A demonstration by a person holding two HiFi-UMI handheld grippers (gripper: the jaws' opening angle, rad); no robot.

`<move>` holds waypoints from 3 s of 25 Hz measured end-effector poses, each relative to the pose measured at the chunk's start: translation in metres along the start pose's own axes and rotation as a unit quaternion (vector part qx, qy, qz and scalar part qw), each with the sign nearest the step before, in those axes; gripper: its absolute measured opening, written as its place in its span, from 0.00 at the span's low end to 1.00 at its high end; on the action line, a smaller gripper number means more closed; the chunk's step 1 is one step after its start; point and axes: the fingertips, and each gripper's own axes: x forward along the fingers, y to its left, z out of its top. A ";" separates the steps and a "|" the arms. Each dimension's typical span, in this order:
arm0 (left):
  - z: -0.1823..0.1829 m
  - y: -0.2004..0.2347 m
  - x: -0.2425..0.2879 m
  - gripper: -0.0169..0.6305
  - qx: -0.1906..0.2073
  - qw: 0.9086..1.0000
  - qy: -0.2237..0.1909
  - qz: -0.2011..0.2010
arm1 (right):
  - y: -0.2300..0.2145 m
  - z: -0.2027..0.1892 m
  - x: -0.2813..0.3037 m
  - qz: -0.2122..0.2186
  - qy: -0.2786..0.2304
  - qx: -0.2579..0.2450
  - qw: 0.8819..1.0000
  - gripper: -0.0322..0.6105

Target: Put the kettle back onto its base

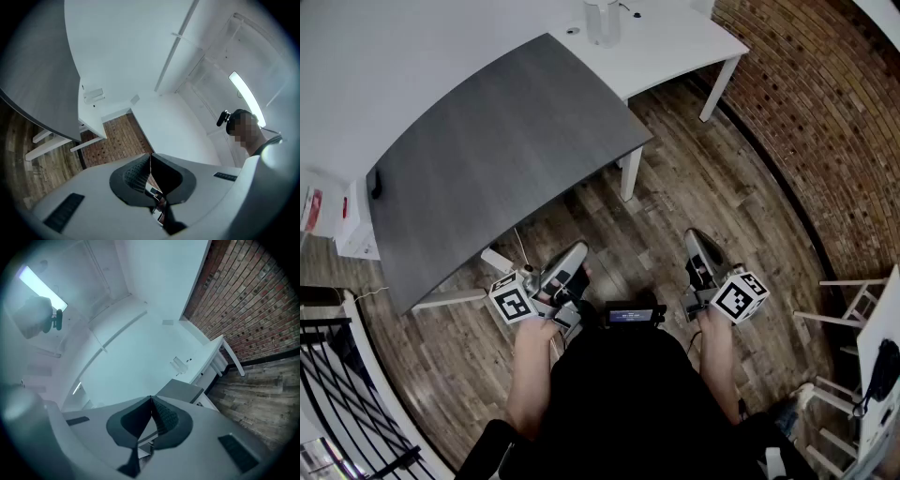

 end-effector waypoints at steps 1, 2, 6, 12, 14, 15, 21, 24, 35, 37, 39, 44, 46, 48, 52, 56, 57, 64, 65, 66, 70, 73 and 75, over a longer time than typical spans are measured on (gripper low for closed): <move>0.000 0.000 0.001 0.05 0.000 1.000 0.001 -0.001 | 0.000 0.000 0.000 -0.001 0.000 -0.001 1.000 0.08; 0.001 -0.001 0.001 0.05 0.000 1.000 0.002 -0.001 | 0.000 0.001 0.000 -0.002 -0.001 -0.001 1.000 0.08; 0.000 0.000 0.003 0.05 -0.001 1.000 0.008 0.001 | -0.001 0.002 0.000 -0.005 -0.002 -0.002 1.000 0.08; -0.001 0.003 0.005 0.05 -0.001 1.000 0.011 0.002 | -0.008 0.003 -0.004 -0.013 -0.005 0.003 1.000 0.08; -0.001 0.004 0.006 0.05 -0.001 1.000 0.012 0.002 | -0.011 0.003 -0.006 -0.016 -0.007 0.005 1.000 0.08; -0.001 0.004 0.007 0.05 -0.001 1.000 0.012 0.003 | -0.013 0.004 -0.006 -0.018 -0.008 0.007 1.000 0.08; -0.003 0.007 0.016 0.05 0.000 1.000 0.017 0.007 | -0.022 0.009 -0.008 -0.024 -0.010 0.012 1.000 0.08; -0.004 0.008 0.021 0.05 0.001 1.000 0.019 0.008 | -0.027 0.013 -0.009 -0.024 -0.013 0.014 1.000 0.08; -0.022 0.006 0.057 0.05 0.014 0.999 0.028 0.011 | -0.057 0.038 -0.025 -0.017 -0.024 0.019 0.999 0.08; -0.027 0.005 0.065 0.05 0.016 0.999 0.030 0.014 | -0.064 0.045 -0.030 -0.015 -0.027 0.021 0.999 0.08; -0.032 0.004 0.070 0.05 0.018 0.999 0.033 0.018 | -0.070 0.050 -0.035 -0.015 -0.029 0.024 0.999 0.08; -0.042 0.007 0.076 0.05 0.017 0.999 0.037 0.027 | -0.087 0.057 -0.042 -0.017 -0.034 0.030 0.999 0.08; -0.045 0.010 0.075 0.05 0.013 0.999 0.038 0.032 | -0.092 0.057 -0.044 -0.021 -0.035 0.034 0.999 0.08; -0.046 0.014 0.077 0.05 0.009 0.999 0.040 0.033 | -0.097 0.056 -0.046 -0.027 -0.036 0.037 0.998 0.08; -0.040 0.029 0.090 0.05 -0.004 0.999 0.046 0.024 | -0.104 0.060 -0.042 -0.041 -0.037 0.034 0.998 0.08; -0.030 0.053 0.116 0.05 -0.020 0.998 0.054 0.001 | -0.114 0.070 -0.029 -0.060 -0.037 0.025 0.997 0.08; -0.027 0.060 0.123 0.05 -0.024 0.998 0.056 -0.004 | -0.116 0.074 -0.027 -0.065 -0.037 0.022 0.997 0.08; 0.015 0.095 0.170 0.05 -0.043 0.997 0.054 -0.044 | -0.129 0.115 0.019 -0.084 -0.034 -0.002 0.996 0.08; 0.023 0.101 0.173 0.05 -0.046 0.997 0.049 -0.047 | -0.128 0.119 0.028 -0.082 -0.032 -0.004 0.996 0.08; 0.032 0.107 0.176 0.05 -0.049 0.997 0.044 -0.050 | -0.127 0.121 0.038 -0.079 -0.030 -0.003 0.996 0.08; 0.059 0.124 0.185 0.05 -0.062 0.996 0.028 -0.061 | -0.127 0.127 0.067 -0.078 -0.028 0.017 0.996 0.08; 0.071 0.136 0.190 0.05 -0.075 0.995 0.022 -0.067 | -0.129 0.137 0.080 -0.087 -0.031 0.019 0.996 0.08; 0.078 0.145 0.192 0.05 -0.080 0.994 0.018 -0.069 | -0.133 0.141 0.084 -0.097 -0.032 0.016 0.995 0.08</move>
